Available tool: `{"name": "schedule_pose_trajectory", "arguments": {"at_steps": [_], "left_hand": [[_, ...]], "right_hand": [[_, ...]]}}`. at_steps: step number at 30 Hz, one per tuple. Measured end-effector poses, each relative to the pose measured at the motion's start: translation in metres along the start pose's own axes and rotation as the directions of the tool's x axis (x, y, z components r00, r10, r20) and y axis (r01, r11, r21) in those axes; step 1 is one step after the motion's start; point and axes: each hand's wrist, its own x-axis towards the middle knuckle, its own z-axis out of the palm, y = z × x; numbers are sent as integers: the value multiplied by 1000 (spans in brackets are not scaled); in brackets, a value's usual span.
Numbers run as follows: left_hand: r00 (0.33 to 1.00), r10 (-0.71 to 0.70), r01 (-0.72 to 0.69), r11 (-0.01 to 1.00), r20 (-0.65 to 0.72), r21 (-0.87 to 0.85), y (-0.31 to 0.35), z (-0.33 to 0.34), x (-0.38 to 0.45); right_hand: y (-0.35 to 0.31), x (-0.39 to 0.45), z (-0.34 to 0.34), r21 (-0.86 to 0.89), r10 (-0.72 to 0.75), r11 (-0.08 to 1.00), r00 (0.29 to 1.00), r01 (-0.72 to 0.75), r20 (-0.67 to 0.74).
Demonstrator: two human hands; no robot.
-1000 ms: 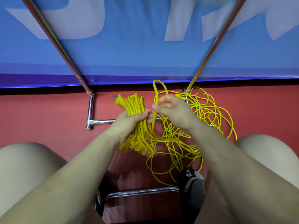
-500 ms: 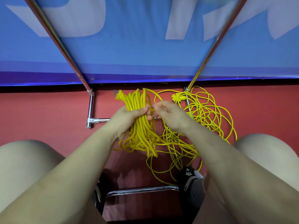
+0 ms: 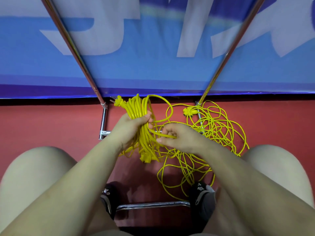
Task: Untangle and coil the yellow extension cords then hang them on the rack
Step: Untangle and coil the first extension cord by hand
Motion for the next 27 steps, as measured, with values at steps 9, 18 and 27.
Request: {"name": "schedule_pose_trajectory", "arguments": {"at_steps": [9,18,27], "left_hand": [[987,116,-112,993,-113,43,58,-10,-35],[947,214,-202,977,-240,75,92,-39,-67],[941,326,-237,822,-86,518,72,-35,-82]], "right_hand": [[2,-42,-42,-507,256,844,962,-174,95],[-28,-62,-69,-14,154,988,986,-155,-65],[-98,-61,-91,427,221,895,960,-129,-174]]}}
